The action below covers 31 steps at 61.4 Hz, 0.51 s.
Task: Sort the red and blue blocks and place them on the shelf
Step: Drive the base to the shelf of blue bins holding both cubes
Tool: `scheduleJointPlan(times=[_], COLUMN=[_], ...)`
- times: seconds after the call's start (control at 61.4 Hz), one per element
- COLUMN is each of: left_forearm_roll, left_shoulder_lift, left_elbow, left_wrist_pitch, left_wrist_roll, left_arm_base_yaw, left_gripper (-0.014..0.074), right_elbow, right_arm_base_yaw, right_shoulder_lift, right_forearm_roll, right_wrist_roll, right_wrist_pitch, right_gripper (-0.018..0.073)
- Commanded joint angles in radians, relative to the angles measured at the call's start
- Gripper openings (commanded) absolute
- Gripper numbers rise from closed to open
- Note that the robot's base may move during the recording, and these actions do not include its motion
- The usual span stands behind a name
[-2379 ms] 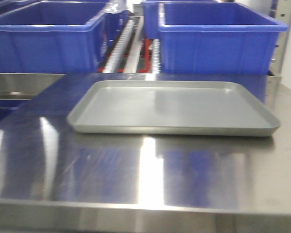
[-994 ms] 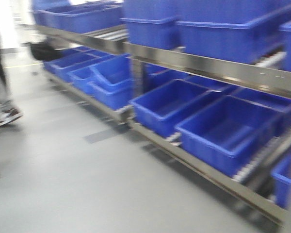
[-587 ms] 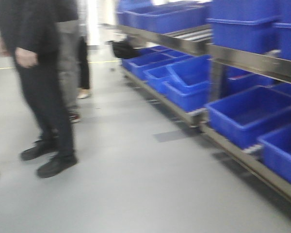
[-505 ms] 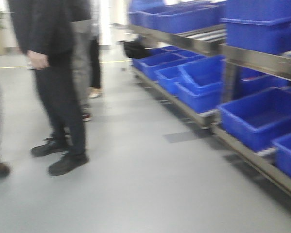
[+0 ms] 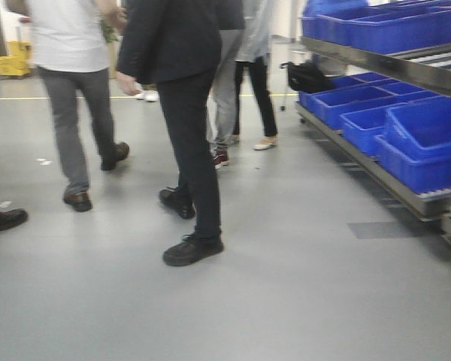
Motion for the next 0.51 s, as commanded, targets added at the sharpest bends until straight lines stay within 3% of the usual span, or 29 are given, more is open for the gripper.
scheduleJointPlan(times=[0.0,0.489], left_forearm_roll=[0.0,0.0], left_shoulder_lift=[0.009,0.009], left_elbow=[-0.028,-0.028], left_wrist_pitch=[-0.093,-0.093], left_wrist_roll=[-0.003,-0.003], left_arm_base_yaw=[0.002,0.002], left_gripper=[0.0206,0.0207], right_elbow=[-0.028,-0.028], right_arm_base_yaw=[-0.006,-0.006], right_shoulder_lift=[0.005,0.005], right_forearm_roll=[-0.009,-0.009], right_wrist_roll=[-0.01,-0.01], right_wrist_pitch=[-0.088,-0.088], right_gripper=[0.005,0.005])
